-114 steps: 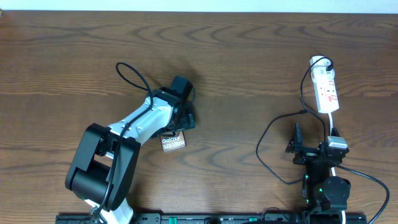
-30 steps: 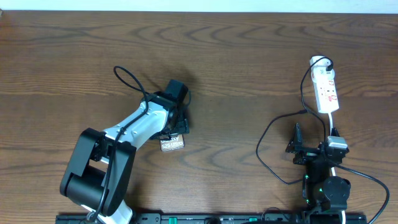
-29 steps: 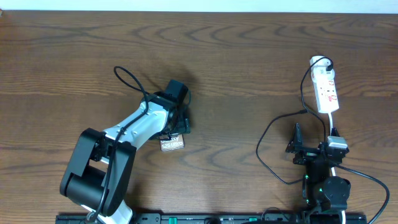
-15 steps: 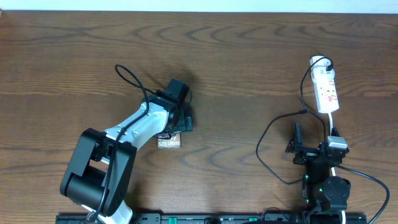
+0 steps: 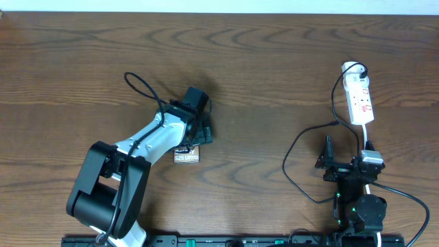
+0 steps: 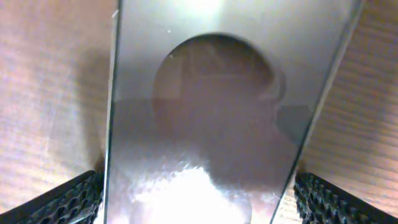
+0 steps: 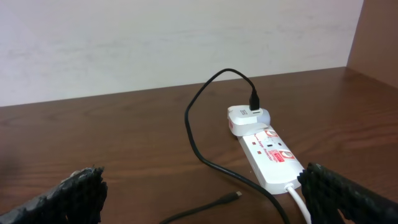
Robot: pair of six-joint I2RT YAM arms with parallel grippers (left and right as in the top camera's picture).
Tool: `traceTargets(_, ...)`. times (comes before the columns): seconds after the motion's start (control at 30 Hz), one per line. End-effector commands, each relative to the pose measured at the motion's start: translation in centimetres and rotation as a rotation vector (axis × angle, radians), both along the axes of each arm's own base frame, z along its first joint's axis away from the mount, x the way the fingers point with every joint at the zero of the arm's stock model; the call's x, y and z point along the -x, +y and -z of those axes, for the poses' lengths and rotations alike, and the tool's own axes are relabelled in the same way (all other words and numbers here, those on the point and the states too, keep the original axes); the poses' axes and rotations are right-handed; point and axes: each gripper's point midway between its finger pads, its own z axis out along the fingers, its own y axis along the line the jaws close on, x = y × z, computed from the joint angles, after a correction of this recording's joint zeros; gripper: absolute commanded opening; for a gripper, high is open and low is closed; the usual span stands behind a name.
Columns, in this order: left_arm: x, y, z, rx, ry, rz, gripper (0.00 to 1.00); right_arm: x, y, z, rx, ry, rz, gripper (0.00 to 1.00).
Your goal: Plug charger to phone and switch on socket
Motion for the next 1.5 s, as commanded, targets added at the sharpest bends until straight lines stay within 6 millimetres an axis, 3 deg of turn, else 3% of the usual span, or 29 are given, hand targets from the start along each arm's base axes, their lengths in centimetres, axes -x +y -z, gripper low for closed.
traceTargets(0.0,2.5,0.7,2.1,-0.003,0.104,-0.102,0.99,0.0,0.3,0.0,0.013,0.000,-0.013,0.99)
traceTargets(0.2,1.2,0.3,2.0,-0.020,0.053,0.156,0.98,0.0,0.3,0.0,0.013,0.000,-0.013,0.99)
traceTargets(0.37,1.1,0.5,2.0,-0.045,0.048,0.262,0.98,0.0,0.3,0.0,0.013,0.000,-0.013,0.99)
traceTargets(0.5,0.5,1.4,1.9,-0.099,0.026,0.254,0.98,0.0,0.3,0.0,0.013,0.000,-0.013,0.99)
traceTargets(1.17,-0.1,1.1,2.2,-0.092,0.002,0.253,0.98,0.0,0.3,0.0,0.013,0.000,-0.013,0.99)
traceTargets(1.33,1.4,1.4,2.4,-0.071,0.061,0.090,0.98,0.0,0.3,0.0,0.013,0.000,-0.013,0.99)
traceTargets(1.47,3.0,0.2,2.5,0.015,0.136,0.029,0.98,0.0,0.3,0.0,0.013,0.000,-0.013,0.99)
